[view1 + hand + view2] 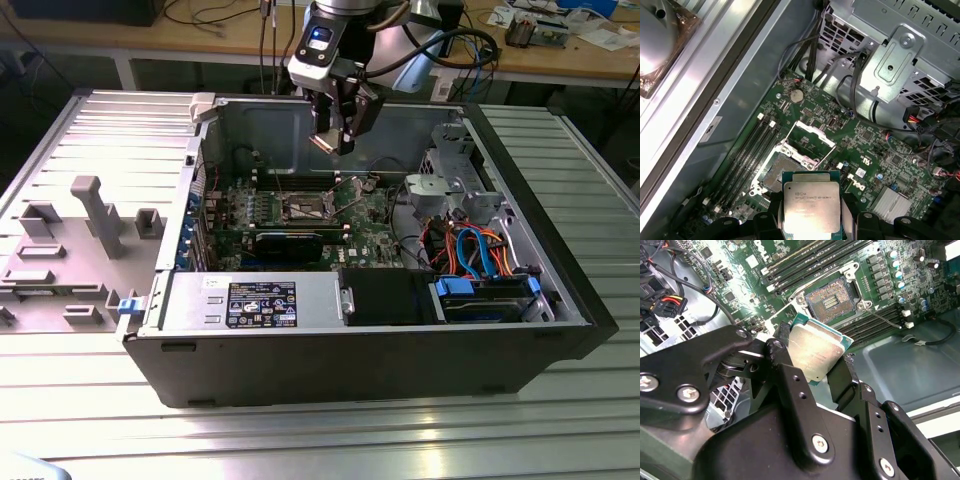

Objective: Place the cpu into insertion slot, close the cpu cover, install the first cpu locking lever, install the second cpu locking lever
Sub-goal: 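Place the cpu into insertion slot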

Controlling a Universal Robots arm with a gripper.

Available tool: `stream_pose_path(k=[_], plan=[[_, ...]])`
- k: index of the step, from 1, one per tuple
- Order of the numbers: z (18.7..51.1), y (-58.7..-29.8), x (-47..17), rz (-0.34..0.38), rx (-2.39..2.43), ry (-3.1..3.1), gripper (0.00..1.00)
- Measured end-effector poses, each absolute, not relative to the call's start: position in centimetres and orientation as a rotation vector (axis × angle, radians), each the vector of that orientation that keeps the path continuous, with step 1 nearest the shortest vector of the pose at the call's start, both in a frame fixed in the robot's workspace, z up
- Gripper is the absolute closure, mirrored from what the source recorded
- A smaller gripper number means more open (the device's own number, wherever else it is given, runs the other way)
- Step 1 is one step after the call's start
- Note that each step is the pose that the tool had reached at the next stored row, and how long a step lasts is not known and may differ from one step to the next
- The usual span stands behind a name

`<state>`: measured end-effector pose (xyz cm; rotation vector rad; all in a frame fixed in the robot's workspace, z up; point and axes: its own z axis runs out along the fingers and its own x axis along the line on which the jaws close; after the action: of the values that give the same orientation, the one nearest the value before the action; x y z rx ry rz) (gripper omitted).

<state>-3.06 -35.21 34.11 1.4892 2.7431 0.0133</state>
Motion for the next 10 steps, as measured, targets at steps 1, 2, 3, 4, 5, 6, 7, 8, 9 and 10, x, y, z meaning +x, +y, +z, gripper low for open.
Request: stream_pose_path(k=[1, 2, 3, 4, 5, 6, 7, 8, 9, 10], plan=[[34.11, -35.21, -3.06, 0.013, 1.491, 2.742, 0.45], [34.11, -35.21, -3.06, 0.013, 1.493, 2.741, 0.45], [34.11, -35.21, -3.06, 0.013, 1.494, 2.74, 0.45], [34.11, -35.21, -3.06, 0.013, 1.495, 2.74, 0.45], [34.11, -35.21, -3.06, 0.013, 1.497, 2.739, 0.45], [34.11, -35.21, -3.06, 0.013, 1.498, 2.738, 0.45], [34.11, -35.21, -3.06, 0.013, 1.5, 2.737, 0.45], [34.11, -35.21, -3.06, 0.013, 1.501, 2.737, 0.45], [34.11, -35.21, -3.06, 0.013, 1.503, 2.736, 0.45], [34.11, -35.21, -3.06, 0.013, 1.505, 2.734, 0.45]])
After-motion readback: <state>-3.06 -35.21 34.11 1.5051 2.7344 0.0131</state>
